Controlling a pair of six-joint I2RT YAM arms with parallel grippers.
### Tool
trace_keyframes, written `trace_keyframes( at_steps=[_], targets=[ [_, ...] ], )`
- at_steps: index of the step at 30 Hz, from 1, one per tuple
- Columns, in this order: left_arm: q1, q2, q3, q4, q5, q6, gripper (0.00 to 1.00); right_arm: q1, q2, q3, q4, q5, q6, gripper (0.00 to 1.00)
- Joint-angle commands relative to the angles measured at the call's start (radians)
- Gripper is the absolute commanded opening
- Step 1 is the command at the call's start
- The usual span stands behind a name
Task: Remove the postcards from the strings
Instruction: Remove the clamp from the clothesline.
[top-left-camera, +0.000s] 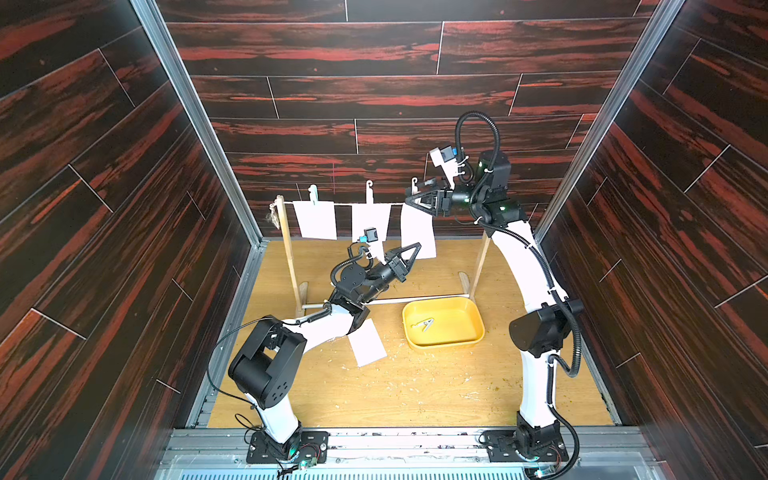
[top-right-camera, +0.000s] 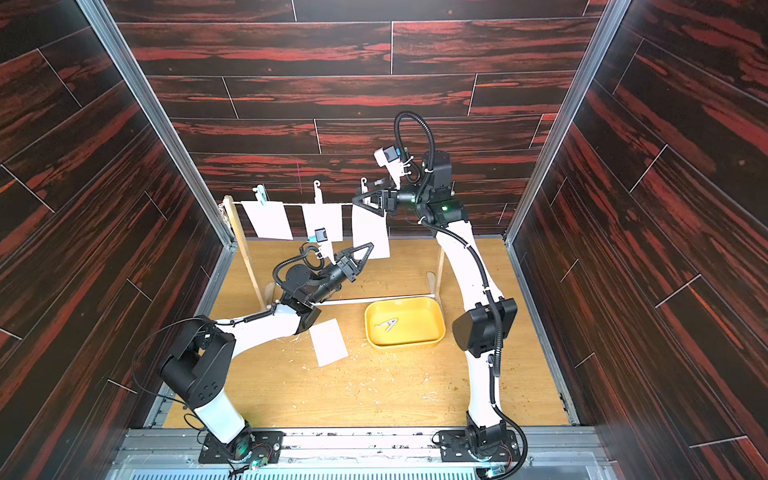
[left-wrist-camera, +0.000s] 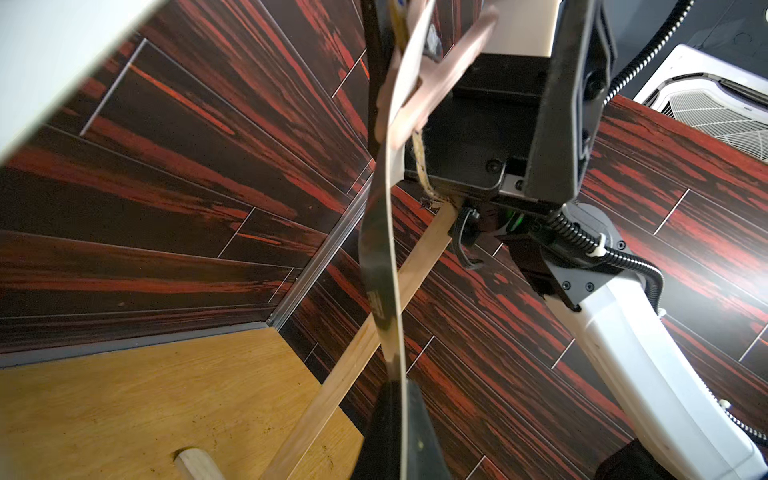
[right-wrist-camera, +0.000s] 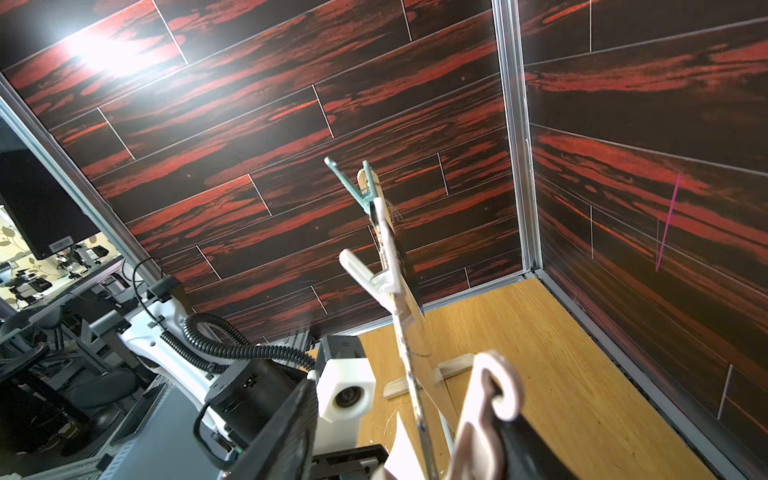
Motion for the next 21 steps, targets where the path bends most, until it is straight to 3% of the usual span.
trace_keyframes(
  at_steps=[1,21],
  targets=[
    [0.006,-0.013,0.017,0.105,0.009,-0.026,0.0,0.009,-0.043,-0.012,0.002,-0.056,0.037,0.58],
    [0.007,0.0,0.018,0.099,0.006,-0.035,0.0,0.009,-0.072,0.021,-0.079,0.015,-0.012,0.28]
  ],
)
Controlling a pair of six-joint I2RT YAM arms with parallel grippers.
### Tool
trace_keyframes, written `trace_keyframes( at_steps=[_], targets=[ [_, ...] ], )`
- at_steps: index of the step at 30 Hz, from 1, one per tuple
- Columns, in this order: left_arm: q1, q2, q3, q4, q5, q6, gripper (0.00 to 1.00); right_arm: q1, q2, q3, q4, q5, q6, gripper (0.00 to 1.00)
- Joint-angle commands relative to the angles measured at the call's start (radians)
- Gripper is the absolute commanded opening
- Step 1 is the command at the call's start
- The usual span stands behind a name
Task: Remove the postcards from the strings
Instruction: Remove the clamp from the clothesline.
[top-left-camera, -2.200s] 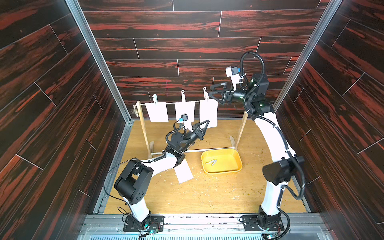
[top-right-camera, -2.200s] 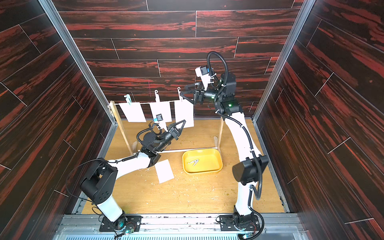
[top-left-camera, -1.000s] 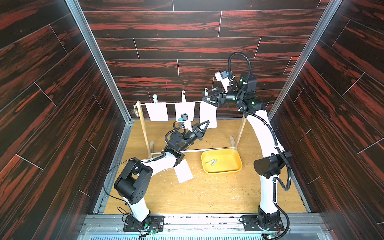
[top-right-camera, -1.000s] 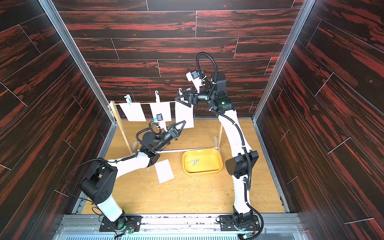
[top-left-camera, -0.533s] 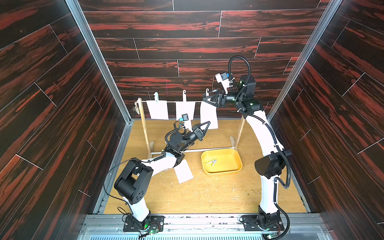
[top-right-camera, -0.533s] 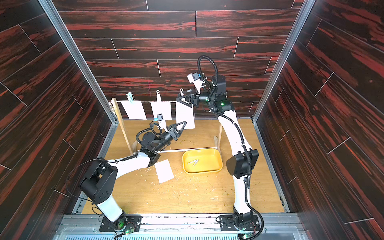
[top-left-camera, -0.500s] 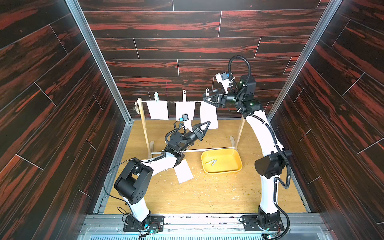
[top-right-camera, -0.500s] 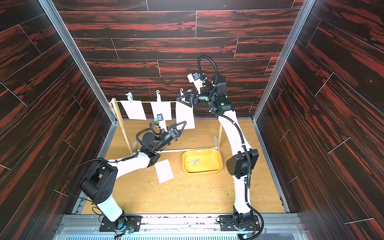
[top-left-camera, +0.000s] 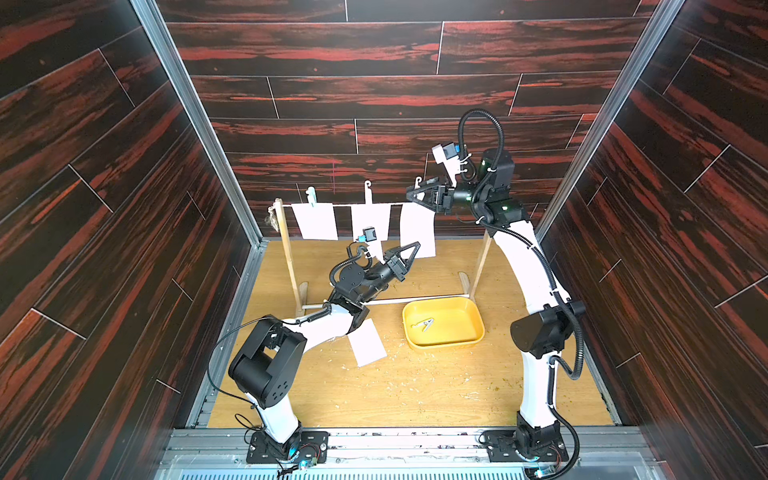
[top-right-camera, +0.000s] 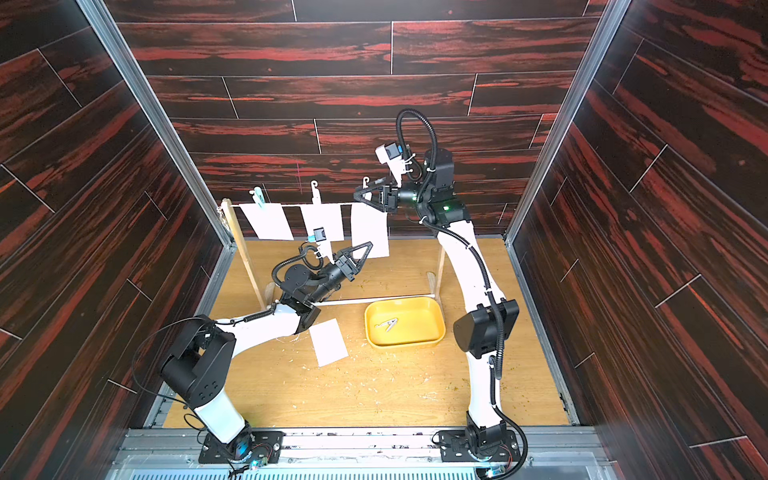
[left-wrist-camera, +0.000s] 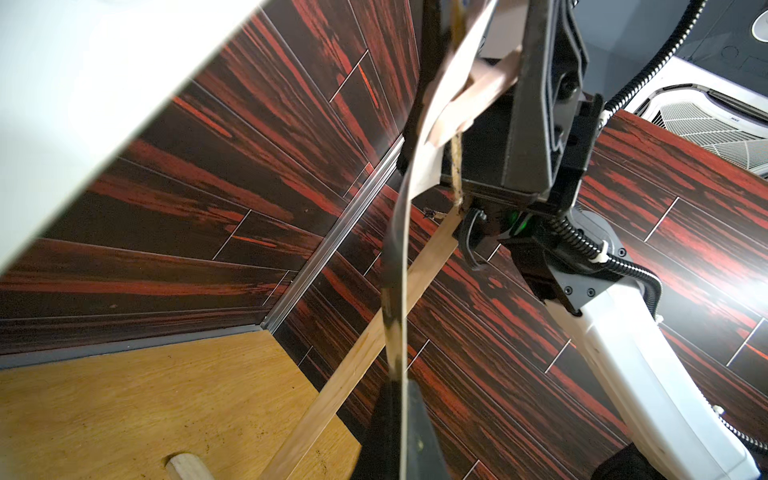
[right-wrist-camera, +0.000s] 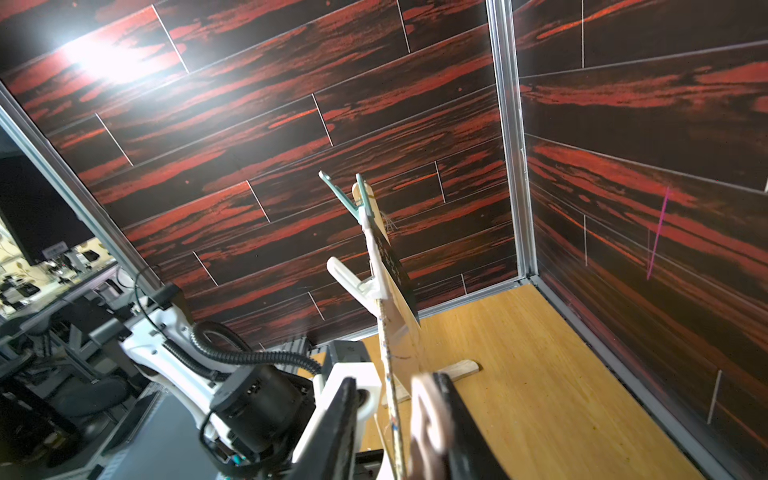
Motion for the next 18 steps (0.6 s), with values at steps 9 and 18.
trace_keyframes(
  at_steps=[9,18],
  targets=[
    [0.004,-0.002,0.011,0.081,0.005,-0.016,0.0,0.011,-0.058,0.05,-0.138,0.033,-0.061,0.19],
    [0.003,-0.007,-0.023,0.081,0.011,-0.017,0.0,0.008,-0.069,0.094,-0.179,0.081,-0.093,0.17]
  ],
)
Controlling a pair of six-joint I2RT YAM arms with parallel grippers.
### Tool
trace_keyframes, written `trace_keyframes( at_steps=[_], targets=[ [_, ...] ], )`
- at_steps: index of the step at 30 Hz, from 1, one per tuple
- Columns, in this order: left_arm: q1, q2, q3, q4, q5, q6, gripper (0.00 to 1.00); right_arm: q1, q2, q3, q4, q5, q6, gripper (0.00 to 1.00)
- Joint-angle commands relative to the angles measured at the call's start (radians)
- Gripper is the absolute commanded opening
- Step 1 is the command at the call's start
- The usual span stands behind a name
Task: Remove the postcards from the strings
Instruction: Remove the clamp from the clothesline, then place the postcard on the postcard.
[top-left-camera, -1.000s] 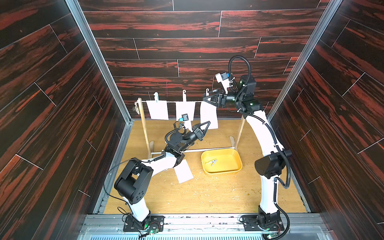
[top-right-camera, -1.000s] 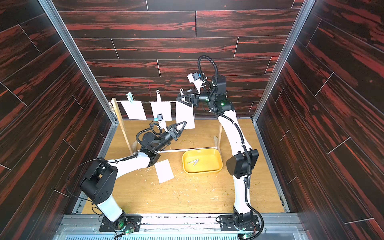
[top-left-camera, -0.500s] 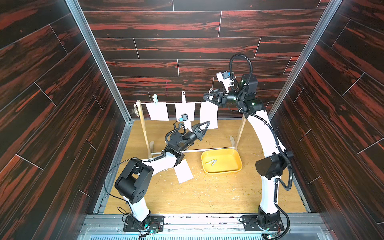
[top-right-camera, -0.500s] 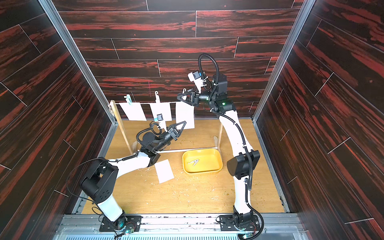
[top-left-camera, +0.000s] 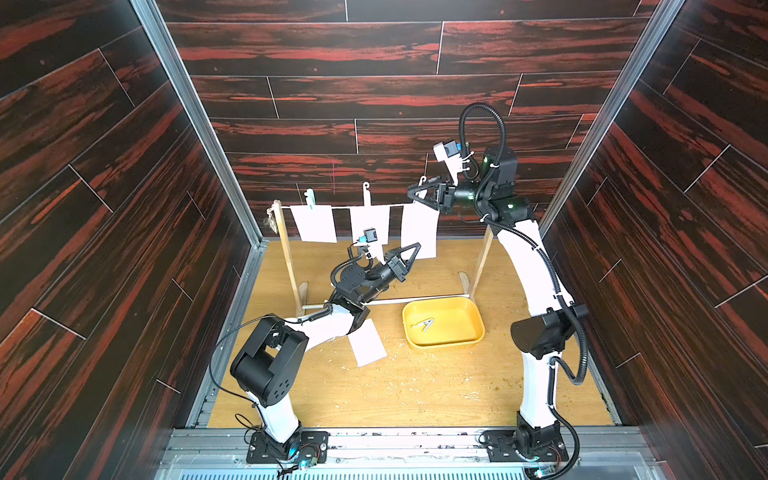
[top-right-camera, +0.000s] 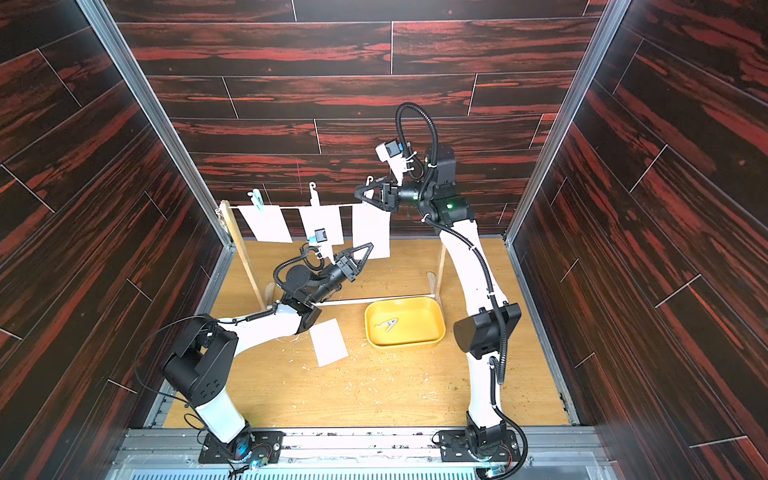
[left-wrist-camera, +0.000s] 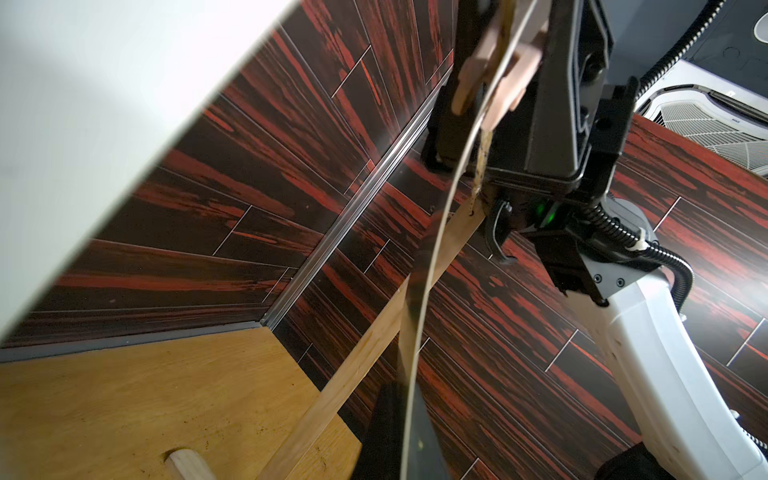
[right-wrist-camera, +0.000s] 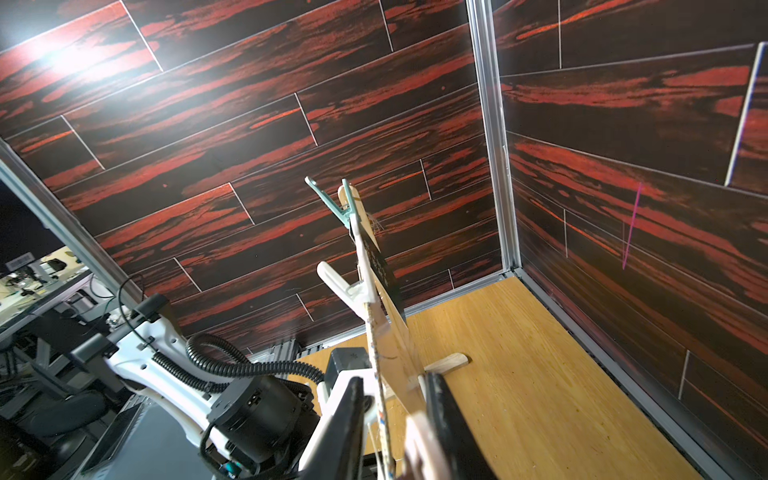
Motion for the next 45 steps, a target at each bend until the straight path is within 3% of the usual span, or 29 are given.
trace_keyframes(
  at_steps=[1,16,29,42,45],
  targets=[
    [0.001,-0.019,-0.024,0.07,0.011,-0.012,0.0,0.003,-0.068,0.027,-0.044,0.014,-0.036,0.17],
    [-0.01,-0.058,-0.142,0.075,0.021,-0.015,0.0,-0.008,-0.116,0.024,-0.032,0.153,-0.039,0.17],
    [-0.017,-0.142,-0.3,0.049,-0.002,-0.017,0.0,-0.013,-0.262,-0.137,-0.003,0.274,-0.091,0.17],
    [0.004,-0.341,-0.55,-0.145,-0.074,-0.045,0.0,-0.016,-0.612,-0.645,0.148,0.339,-0.113,0.18],
    [0.006,-0.42,-0.605,-0.262,-0.108,-0.046,0.0,-0.015,-0.674,-0.746,0.158,0.347,-0.111,0.17]
  ],
)
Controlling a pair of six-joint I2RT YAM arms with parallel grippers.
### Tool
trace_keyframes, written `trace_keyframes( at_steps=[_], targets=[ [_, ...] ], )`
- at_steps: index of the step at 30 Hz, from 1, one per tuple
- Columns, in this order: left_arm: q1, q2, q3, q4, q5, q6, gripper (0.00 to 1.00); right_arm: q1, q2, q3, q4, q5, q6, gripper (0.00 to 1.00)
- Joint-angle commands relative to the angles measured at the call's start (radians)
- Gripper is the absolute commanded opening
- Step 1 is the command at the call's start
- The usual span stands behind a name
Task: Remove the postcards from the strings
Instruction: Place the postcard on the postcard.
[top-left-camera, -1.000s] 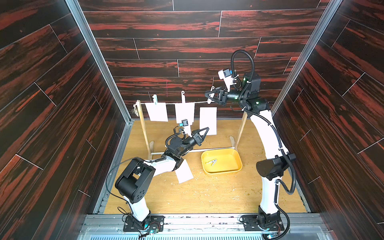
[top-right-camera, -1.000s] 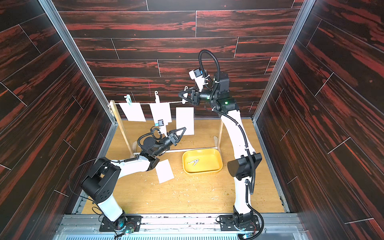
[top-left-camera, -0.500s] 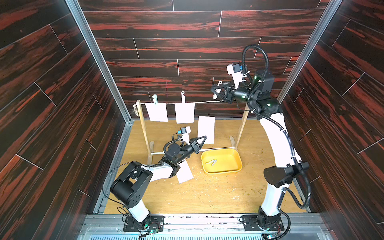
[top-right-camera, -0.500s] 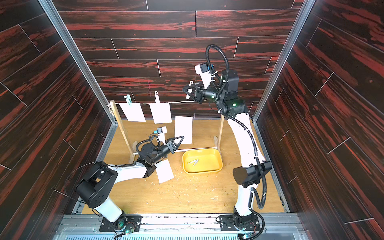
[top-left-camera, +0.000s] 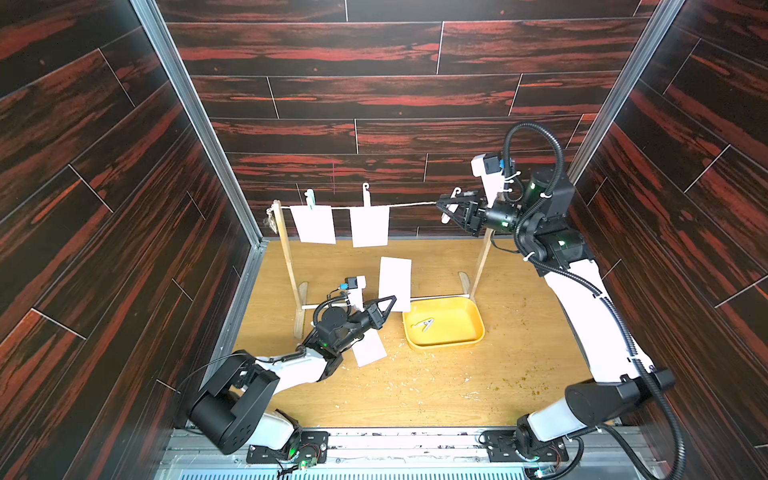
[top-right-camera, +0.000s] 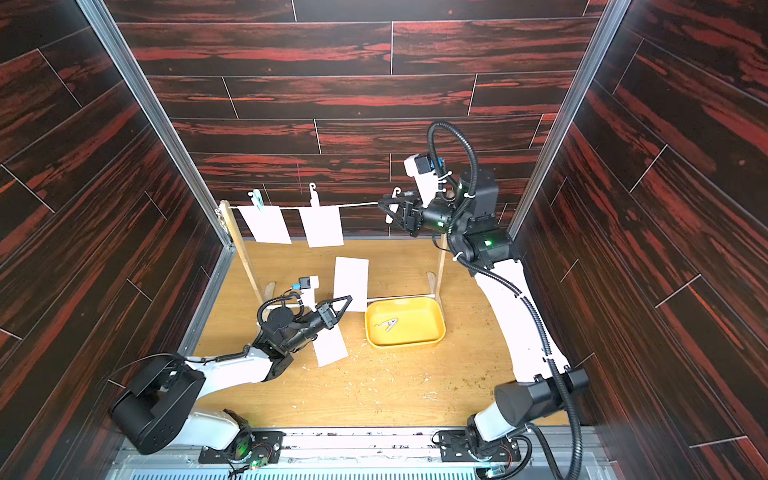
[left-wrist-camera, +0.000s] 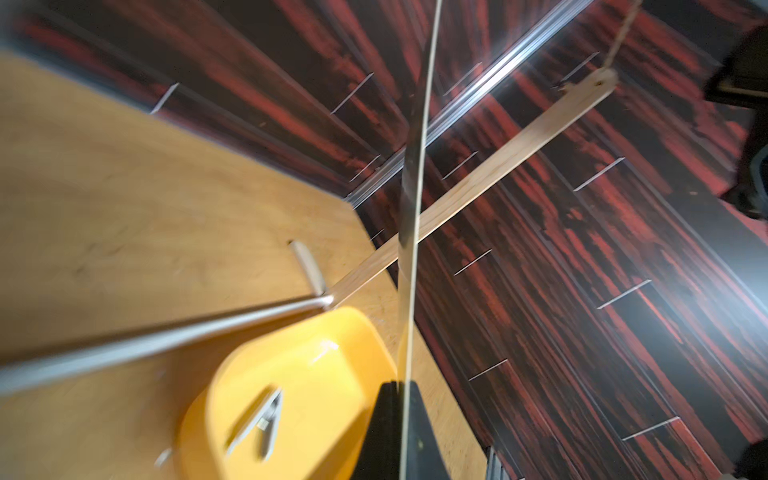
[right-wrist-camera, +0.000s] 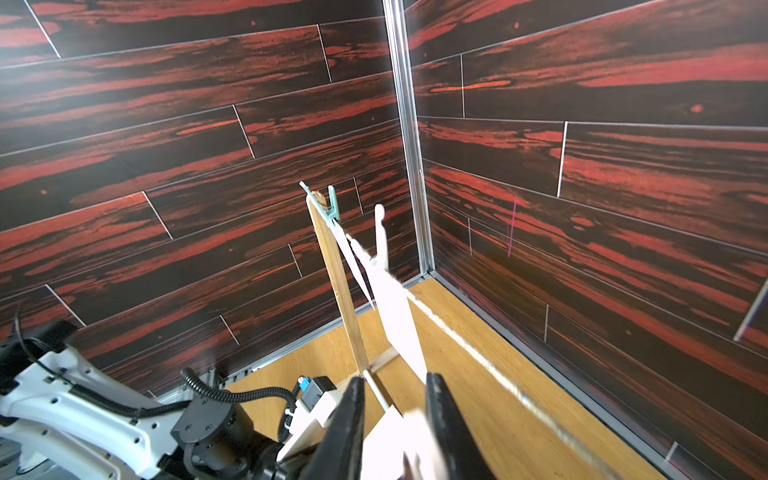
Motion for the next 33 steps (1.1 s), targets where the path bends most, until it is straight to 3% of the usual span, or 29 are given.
trace_keyframes(
  at_steps=[1,7,13,20,26,30,33],
  targets=[
    [0.008,-0.106,-0.044,-0.15,-0.043,-0.01,0.0,-0.003,-0.09,-0.097,0.051,0.017,-0.017,0.18],
    [0.008,-0.256,-0.125,-0.413,-0.074,0.017,0.0,-0.004,-0.219,-0.354,0.148,0.007,0.031,0.18],
    [0.008,-0.254,-0.159,-0.522,-0.023,-0.013,0.0,-0.004,-0.309,-0.549,0.167,0.008,0.043,0.19],
    [0.008,-0.033,-0.147,-0.402,0.084,-0.084,0.0,-0.002,-0.373,-0.728,0.154,0.037,0.041,0.19],
    [0.008,0.216,-0.185,-0.107,0.092,-0.226,0.0,-0.002,-0.411,-0.862,0.206,0.044,0.084,0.19],
    [0.008,0.239,-0.187,-0.137,0.071,-0.249,0.16,-0.002,-0.42,-0.955,0.273,0.05,0.125,0.18],
    [0.008,0.159,-0.195,-0.256,0.021,-0.222,0.29,-0.001,-0.417,-1.026,0.329,0.061,0.157,0.18]
  ],
)
